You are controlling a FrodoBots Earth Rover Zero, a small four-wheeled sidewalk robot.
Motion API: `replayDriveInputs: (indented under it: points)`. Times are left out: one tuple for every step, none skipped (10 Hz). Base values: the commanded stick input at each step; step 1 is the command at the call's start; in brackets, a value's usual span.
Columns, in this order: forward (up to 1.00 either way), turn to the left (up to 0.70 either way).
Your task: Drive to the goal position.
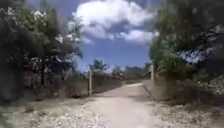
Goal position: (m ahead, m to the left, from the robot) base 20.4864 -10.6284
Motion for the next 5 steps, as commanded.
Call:
replayDriveInputs:
  points:
    - [1.00,0.40]
    - [1.00,0.00]
    - [1.00,0.00]
    - [1.00,0.00]
    - [1.00,0.00]
